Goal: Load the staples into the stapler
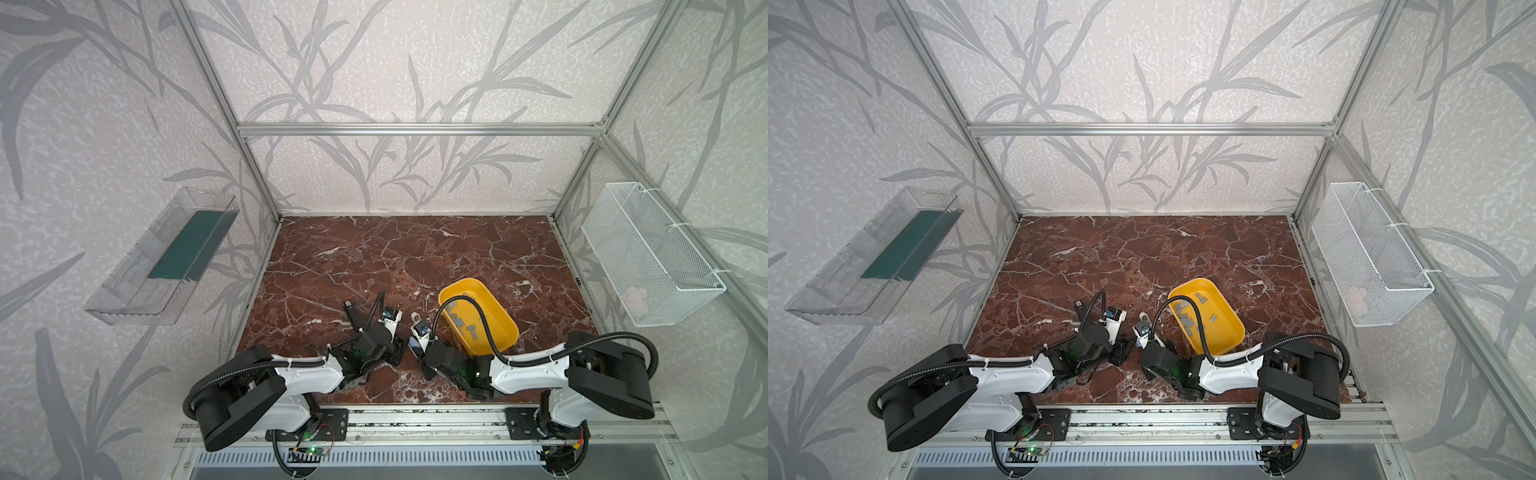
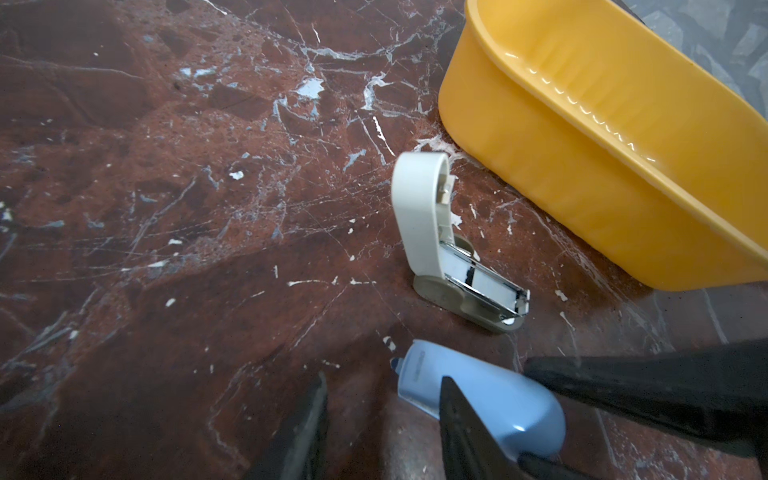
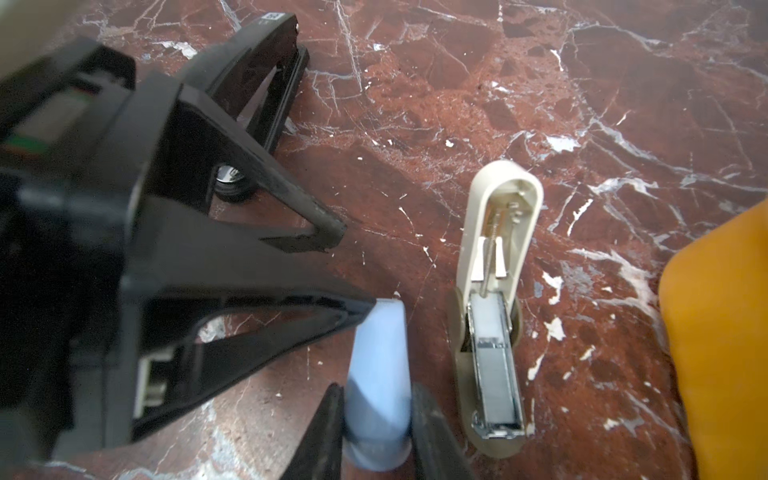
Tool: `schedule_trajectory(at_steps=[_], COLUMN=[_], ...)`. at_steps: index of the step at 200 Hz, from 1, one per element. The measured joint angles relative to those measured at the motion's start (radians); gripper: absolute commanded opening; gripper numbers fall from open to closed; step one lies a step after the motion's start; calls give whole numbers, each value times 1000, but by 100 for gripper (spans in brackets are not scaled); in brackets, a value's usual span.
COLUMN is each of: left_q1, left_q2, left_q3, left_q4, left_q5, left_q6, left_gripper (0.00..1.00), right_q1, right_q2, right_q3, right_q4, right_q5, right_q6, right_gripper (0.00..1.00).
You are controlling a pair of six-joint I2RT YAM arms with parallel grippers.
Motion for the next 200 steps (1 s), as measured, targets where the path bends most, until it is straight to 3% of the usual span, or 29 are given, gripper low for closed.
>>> schedule_trajectory(at_steps=[136,200], left_q1=[0,6], left_q2=[101,130], left_q3=[39,45], left_q4=[87,116], left_q5=[14,0], left_q6=[12,27], left_gripper=[41,39], right_q1=[0,28], right_q2=[92,148], right_q3=[-51,-58], right_q4=[206,283], right_q5=[18,86], right_q6=[79,116], right_gripper=[23,22])
